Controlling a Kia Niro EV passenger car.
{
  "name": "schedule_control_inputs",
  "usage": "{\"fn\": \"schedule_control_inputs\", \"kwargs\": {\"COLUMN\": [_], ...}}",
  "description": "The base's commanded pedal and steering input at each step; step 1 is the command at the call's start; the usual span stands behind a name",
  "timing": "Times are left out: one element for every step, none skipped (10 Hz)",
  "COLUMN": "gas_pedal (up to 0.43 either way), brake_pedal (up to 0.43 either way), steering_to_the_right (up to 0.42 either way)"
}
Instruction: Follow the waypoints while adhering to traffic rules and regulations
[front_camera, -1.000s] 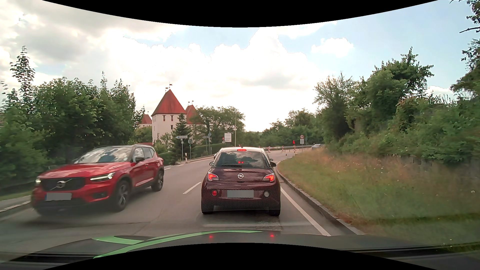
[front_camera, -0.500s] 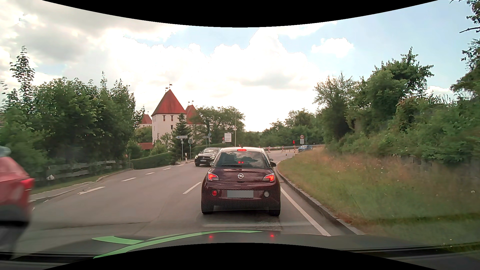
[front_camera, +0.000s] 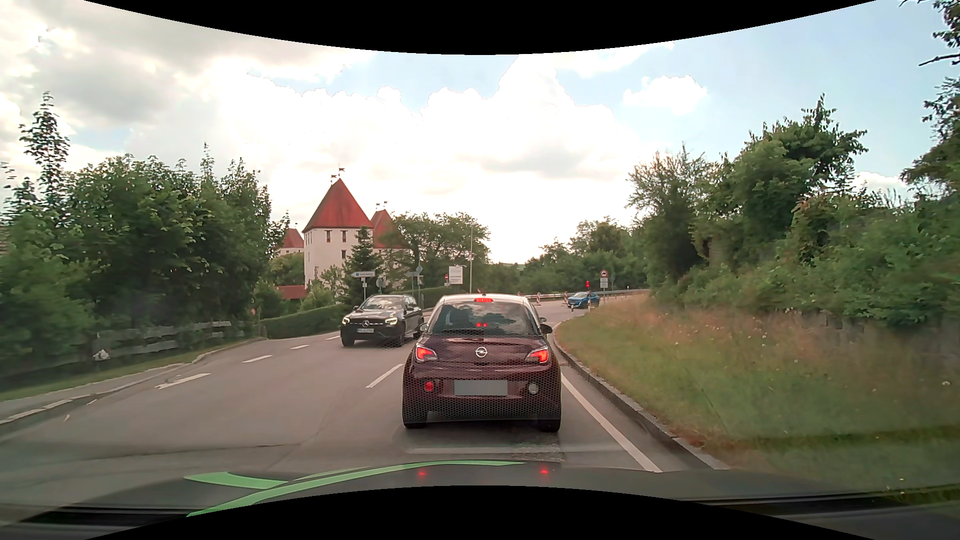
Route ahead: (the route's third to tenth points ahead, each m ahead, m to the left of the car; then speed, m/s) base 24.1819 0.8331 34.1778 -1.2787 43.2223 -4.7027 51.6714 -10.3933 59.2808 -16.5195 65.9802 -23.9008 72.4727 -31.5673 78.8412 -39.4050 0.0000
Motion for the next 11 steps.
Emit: {"fn": "schedule_control_inputs", "kwargs": {"gas_pedal": [0.0, 0.0, 0.0, 0.0, 0.0, 0.0, 0.0, 0.0, 0.0, 0.0, 0.0], "brake_pedal": [0.299, 0.299, 0.299, 0.299, 0.299, 0.299, 0.299, 0.305, 0.305, 0.305, 0.305], "steering_to_the_right": [0.028, 0.027, 0.028, 0.028, 0.028, 0.028, 0.028, 0.028, 0.028, 0.028, 0.028]}}
